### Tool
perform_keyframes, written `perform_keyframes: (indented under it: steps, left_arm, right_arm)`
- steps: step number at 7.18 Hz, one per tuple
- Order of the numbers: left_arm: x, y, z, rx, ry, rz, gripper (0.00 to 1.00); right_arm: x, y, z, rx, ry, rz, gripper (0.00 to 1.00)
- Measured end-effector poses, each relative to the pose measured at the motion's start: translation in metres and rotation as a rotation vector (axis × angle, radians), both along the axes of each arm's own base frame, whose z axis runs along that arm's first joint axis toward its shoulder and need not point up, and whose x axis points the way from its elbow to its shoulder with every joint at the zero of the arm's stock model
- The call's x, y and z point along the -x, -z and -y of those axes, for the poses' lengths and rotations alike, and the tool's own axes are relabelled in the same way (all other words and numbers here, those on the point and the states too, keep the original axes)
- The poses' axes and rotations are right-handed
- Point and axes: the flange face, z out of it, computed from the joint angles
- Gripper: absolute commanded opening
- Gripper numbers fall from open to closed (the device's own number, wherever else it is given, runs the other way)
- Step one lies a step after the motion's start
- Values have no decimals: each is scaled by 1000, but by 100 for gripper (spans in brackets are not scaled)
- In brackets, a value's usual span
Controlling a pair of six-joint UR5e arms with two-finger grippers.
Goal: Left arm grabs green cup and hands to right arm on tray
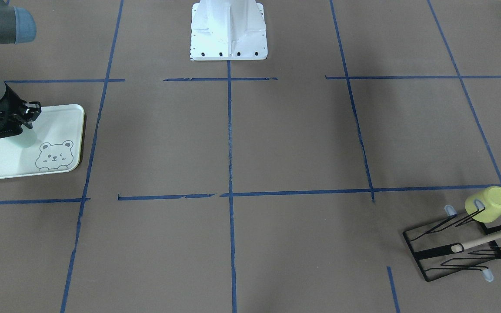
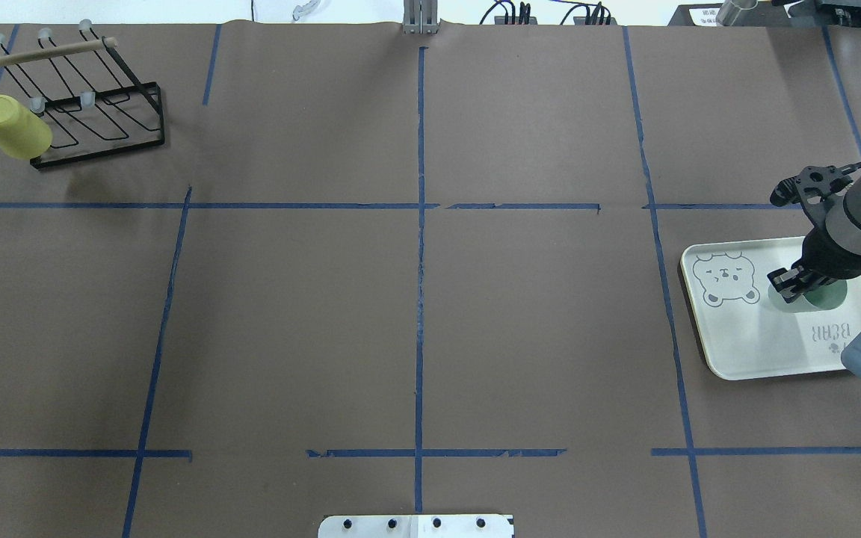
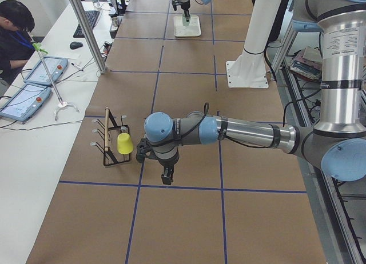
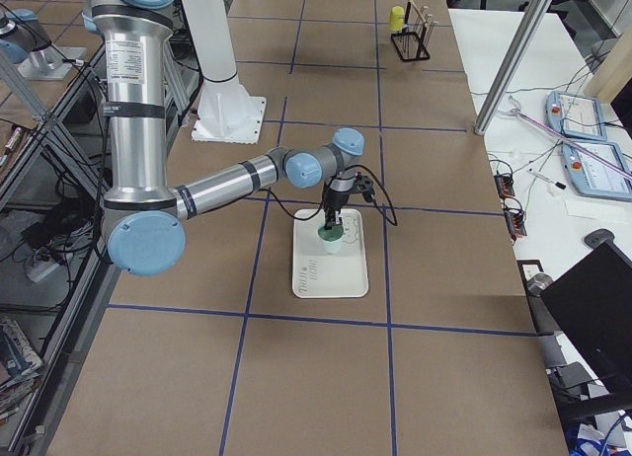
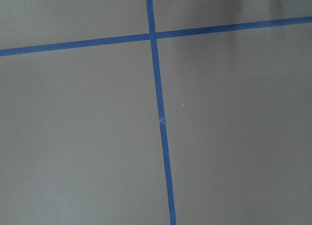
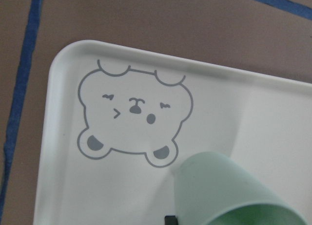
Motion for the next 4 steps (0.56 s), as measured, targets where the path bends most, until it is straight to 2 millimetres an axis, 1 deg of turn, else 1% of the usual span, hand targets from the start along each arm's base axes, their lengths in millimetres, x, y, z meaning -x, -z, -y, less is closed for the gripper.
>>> perform_keyframes:
  steps: [2,3,4]
  left_arm:
    - [0,0,0,0,0,0,100]
    - [0,0,0,0,1,-1,100]
    - [0,0,0,1,1,-1,100]
  right_arm:
    - [1,-1,1,3,-4,-1,100]
    - [1,5,0,-3,-2,11,100]
    - [-1,18,-1,-18,-2,33,100]
